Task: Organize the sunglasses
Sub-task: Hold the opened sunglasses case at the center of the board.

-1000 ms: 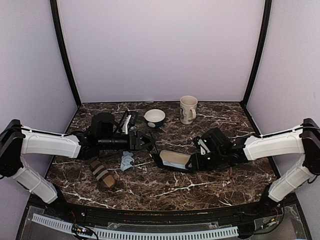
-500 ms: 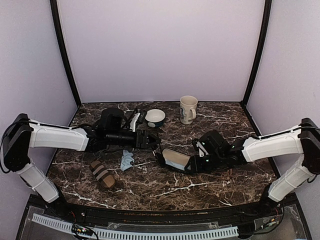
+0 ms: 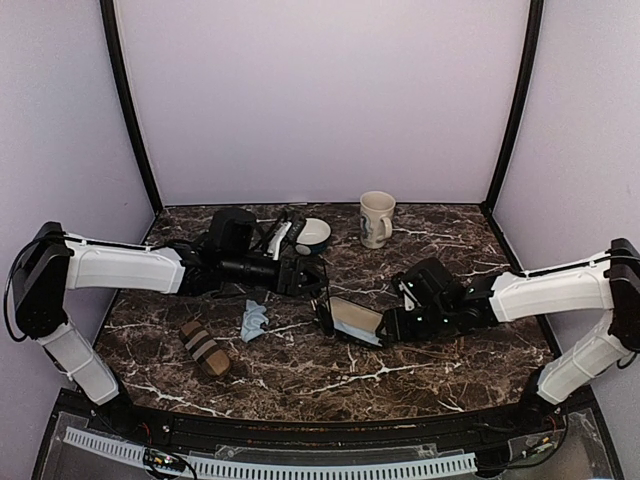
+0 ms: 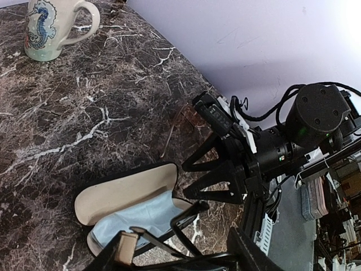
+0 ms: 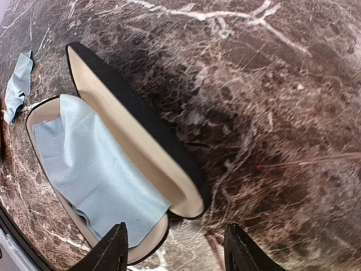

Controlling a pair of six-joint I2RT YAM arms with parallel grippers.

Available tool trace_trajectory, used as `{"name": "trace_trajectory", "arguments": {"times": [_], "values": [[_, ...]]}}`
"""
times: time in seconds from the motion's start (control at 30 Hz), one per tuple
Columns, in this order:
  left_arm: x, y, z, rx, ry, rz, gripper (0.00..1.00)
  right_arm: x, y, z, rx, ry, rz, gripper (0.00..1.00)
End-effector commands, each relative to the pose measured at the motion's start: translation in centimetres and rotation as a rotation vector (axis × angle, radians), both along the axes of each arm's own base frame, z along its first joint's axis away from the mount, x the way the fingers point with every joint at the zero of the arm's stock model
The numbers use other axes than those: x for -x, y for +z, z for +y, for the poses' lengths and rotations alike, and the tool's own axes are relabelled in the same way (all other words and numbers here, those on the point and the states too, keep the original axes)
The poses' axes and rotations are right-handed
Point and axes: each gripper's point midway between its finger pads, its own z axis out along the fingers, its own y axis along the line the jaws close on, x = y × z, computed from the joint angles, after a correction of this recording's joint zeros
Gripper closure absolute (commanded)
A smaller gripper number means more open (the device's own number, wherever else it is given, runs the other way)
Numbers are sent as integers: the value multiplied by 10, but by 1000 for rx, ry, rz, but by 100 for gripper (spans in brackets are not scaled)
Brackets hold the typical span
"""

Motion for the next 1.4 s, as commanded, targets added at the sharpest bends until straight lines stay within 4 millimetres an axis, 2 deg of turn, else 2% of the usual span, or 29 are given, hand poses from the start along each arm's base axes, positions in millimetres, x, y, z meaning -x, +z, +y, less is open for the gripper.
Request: {"name": "trace_trajectory", "arguments": {"times": [0.0, 0.23, 0.53, 0.83, 0.87, 1.0, 1.37], "values": [[1, 14, -2, 26, -26, -24, 59, -20, 14, -4, 13, 14, -74, 41], [3, 19, 0, 30, -26, -32, 59, -43, 13, 1, 33, 101, -106, 43], [4, 18, 1, 27, -25, -31, 59, -45, 2, 14, 39, 237, -83, 49], [5, 17, 2, 24, -28, -35, 59, -46, 5, 19, 31, 299, -116, 69], [6, 18, 3, 25, -28, -36, 59, -45, 0, 18, 42, 304, -106, 71], [5, 18, 3, 25, -24, -39, 60, -44, -5, 16, 65, 315, -100, 75], [7, 15, 4, 14, -34, -44, 60, -50, 2, 17, 84, 347, -155, 88]]}}
